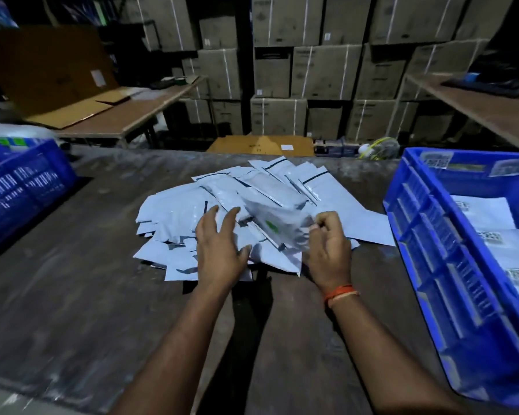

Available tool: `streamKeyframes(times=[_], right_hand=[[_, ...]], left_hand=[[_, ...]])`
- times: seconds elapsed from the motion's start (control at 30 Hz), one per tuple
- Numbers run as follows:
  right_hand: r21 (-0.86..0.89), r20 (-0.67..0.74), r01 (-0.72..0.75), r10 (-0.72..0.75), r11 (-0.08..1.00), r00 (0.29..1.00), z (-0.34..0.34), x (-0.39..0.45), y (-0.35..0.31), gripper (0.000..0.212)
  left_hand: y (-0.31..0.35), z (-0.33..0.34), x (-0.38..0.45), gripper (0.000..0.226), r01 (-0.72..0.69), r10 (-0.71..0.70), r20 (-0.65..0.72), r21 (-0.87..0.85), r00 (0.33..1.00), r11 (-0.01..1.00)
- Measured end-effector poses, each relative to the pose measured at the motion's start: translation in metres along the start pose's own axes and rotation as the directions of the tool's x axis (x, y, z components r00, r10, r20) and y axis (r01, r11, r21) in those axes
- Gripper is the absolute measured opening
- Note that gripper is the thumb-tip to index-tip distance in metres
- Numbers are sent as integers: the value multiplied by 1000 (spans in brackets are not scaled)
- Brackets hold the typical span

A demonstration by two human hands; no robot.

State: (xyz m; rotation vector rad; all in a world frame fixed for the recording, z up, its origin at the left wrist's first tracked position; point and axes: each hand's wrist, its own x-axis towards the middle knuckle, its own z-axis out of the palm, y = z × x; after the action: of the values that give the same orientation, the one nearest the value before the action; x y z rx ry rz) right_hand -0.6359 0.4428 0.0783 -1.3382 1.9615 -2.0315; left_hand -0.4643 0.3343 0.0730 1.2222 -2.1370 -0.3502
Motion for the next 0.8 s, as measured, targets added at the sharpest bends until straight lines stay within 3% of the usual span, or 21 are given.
streamKeyframes(times=[0.1,0.2,0.27,0.33,0.5,0.57,0.7,0.8], right_hand=[[176,-148,-147,173,973,974,-25,2,-7,13],[351,-184,-263,341,899,922,-44,-3,-9,9],[317,-171,-327,393,890,904,-52,-14,-1,9],[165,-177,-400,426,902,887,-59,-33,17,14],[-121,-287,-615,566,779,773,-81,-98,60,6],[-212,-284,-630,570,747,771,-91,-119,70,10],[-484,-257,-538,475,690,841,-99,-140,70,17],[-746,-133,-227,193,627,972,-94,-141,63,34]], left_hand=[[-2,-6,1,83,77,-67,46,-283,997,956],[-4,-10,-9,77,172,-38,221,-631,975,757],[-6,-7,-24,72,330,-11,397,-746,918,578],[-12,3,-41,69,403,-10,464,-758,886,513],[-32,38,-80,55,330,-36,416,-663,909,672],[-36,47,-92,44,304,-34,448,-548,893,779],[-38,52,-107,35,140,-57,443,-156,895,978],[-27,53,-118,33,-120,109,303,17,947,993]])
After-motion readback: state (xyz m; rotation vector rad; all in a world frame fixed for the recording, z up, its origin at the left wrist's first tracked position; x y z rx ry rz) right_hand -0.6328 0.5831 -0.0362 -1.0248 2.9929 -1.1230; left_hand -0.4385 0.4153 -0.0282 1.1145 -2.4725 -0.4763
